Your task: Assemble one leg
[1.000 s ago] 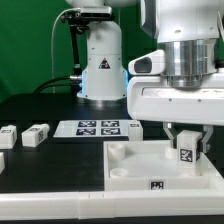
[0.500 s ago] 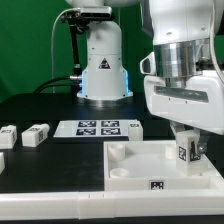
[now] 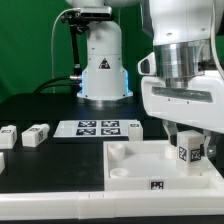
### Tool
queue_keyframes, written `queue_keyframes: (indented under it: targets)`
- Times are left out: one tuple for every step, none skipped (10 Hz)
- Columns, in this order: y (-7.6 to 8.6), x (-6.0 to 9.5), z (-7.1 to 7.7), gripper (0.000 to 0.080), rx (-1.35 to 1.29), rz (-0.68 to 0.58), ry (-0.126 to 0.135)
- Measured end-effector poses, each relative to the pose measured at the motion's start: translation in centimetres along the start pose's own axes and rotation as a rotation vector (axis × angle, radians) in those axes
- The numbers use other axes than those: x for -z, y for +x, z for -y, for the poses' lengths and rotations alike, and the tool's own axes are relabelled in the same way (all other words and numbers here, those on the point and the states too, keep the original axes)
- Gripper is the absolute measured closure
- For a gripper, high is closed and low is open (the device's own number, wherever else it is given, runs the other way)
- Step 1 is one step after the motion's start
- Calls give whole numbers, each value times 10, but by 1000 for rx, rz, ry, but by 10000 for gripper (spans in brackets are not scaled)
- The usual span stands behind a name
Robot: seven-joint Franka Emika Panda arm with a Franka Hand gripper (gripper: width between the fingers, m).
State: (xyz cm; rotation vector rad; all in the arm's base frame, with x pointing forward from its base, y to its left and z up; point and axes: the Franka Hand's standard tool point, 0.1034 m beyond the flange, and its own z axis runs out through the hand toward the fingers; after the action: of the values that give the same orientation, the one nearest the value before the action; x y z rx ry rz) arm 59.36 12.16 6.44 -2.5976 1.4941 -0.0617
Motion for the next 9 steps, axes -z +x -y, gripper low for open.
queue_keyframes:
  targets:
    - [-1,0,0,157,105,-1,-1]
    - [-1,0,0,157,260,-6,-6]
    - [-2,0,0,151,374,-7,-11]
    - [-2,0,0,151,452,-6,-13]
    - [-2,0,0,150,591,-10,-19]
    - [-2,-1,-1,150,695,-12,-25]
    - [-3,-1,-2,150,763,-11,-30]
    - [-2,-2,-3,150,891,-12,-38]
    - [-1,-1,-4,150,1007,-14,-44]
